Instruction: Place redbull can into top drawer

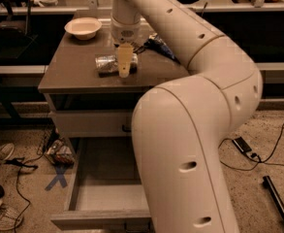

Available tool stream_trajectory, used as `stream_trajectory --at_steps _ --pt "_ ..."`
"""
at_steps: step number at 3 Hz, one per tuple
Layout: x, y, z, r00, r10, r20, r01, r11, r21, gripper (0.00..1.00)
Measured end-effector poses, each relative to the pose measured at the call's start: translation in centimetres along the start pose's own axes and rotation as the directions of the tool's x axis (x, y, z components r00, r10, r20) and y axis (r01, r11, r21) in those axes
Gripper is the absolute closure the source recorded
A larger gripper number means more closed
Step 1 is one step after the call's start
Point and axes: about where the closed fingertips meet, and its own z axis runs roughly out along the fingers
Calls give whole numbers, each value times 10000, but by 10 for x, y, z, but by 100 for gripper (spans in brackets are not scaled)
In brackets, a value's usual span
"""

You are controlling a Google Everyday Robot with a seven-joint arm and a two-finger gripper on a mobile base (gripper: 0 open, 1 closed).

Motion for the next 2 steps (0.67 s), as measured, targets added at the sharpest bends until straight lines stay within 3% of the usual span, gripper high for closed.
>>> stream_trajectory --at_steps 2 --pt "-5 -3 12 9998 84 177 -79 9996 -268 64"
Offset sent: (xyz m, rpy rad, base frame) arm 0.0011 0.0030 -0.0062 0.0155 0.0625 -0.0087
